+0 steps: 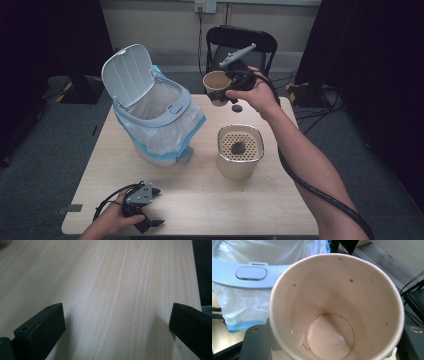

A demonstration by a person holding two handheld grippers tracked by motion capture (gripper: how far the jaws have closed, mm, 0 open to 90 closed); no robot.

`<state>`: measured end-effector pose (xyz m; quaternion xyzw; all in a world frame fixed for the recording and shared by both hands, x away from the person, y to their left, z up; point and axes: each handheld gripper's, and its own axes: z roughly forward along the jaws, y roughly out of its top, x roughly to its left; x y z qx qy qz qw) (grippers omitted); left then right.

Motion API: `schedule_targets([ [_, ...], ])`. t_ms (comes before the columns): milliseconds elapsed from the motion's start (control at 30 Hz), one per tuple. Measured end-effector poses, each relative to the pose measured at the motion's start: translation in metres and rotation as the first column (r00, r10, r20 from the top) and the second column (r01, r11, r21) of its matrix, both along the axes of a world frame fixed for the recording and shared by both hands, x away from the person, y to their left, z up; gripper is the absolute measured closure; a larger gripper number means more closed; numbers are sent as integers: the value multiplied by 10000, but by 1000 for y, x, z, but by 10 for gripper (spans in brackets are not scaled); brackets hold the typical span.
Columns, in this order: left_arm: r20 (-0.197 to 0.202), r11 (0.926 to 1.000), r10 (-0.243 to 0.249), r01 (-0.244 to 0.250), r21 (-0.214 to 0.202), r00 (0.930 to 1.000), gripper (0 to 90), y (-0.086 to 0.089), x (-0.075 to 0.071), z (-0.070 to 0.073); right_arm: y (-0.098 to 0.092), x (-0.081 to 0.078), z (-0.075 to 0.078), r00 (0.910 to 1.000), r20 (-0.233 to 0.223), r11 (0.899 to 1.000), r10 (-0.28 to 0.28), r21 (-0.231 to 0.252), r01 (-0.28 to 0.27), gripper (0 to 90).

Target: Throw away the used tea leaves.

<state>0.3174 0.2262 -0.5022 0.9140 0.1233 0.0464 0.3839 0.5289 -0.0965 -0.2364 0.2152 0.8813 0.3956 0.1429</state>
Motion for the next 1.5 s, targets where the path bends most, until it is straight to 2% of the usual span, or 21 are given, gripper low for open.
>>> schedule_targets([
  [400,10,10000,-32,32,5,10000,0,0,0,0,22,-1,15,9989,-82,9987,455,-229,-457,289],
  [767,-75,10000,-19,20,45,10000,0,0,0,0,40,0,31,9974,33,9974,713,-130,-713,288],
  [1267,-78,10000,-25,26,49,10000,0,0,0,0,85,2,35,9899,-52,9898,1415,-159,-1415,286],
  [1500,-75,10000,-25,25,42,10000,0,0,0,0,106,1,33,9852,-149,9853,1706,-16,-1707,283],
])
